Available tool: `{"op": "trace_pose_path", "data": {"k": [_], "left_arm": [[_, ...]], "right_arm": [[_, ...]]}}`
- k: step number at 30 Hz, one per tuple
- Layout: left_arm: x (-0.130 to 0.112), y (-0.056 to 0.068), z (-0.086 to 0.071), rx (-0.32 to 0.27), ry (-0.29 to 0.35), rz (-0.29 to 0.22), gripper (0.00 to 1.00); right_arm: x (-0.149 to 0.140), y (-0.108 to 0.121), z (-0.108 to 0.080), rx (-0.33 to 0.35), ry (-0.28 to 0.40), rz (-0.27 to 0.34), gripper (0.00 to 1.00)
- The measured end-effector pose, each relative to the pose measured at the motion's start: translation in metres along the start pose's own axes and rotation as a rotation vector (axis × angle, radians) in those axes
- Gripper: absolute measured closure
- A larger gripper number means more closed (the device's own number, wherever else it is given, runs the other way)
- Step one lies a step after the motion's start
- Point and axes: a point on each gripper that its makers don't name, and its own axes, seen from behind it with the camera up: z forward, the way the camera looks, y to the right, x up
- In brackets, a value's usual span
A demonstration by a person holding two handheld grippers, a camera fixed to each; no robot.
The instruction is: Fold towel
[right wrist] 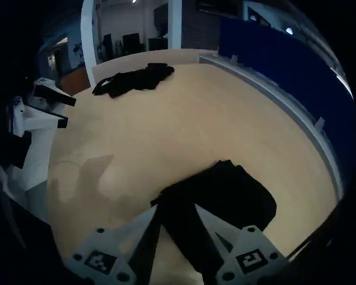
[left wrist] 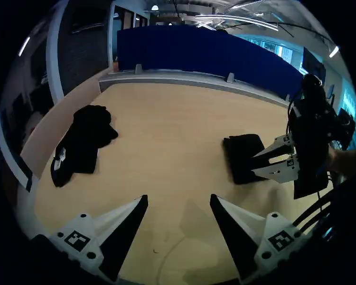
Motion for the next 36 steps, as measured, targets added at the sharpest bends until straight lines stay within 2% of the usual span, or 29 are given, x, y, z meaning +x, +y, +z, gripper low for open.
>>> {"op": "trace_pose_path", "data": {"k": [4, 8, 15, 24, 36], "left_arm": [[0.001, -0.001, -0.001, 0.000, 0.000, 0.004, 0.03], [0.003, -0.002, 0.000, 0.000, 0.001, 0.005, 0.03], [0.004, -0.003, 0.002, 0.000, 0.000, 0.010, 0.03], [0.007, -0.003, 0.003, -0.003, 0.001, 0.013, 0.03], [0.006, -0.001, 0.005, -0.006, -0.001, 0.021, 0.03]], "right_arm": [[0.000, 0.006, -0.008, -0.023, 0.008, -0.001, 0.33], [-0.006, 0.012, -0.016, -0.044, 0.007, 0.005, 0.27], [-0.029, 0.023, -0.028, -0.084, -0.014, 0.036, 0.27], [-0.072, 0.034, -0.042, -0.130, -0.070, 0.091, 0.29], [-0.097, 0.036, -0.043, -0.148, -0.109, 0.111, 0.45]]}}
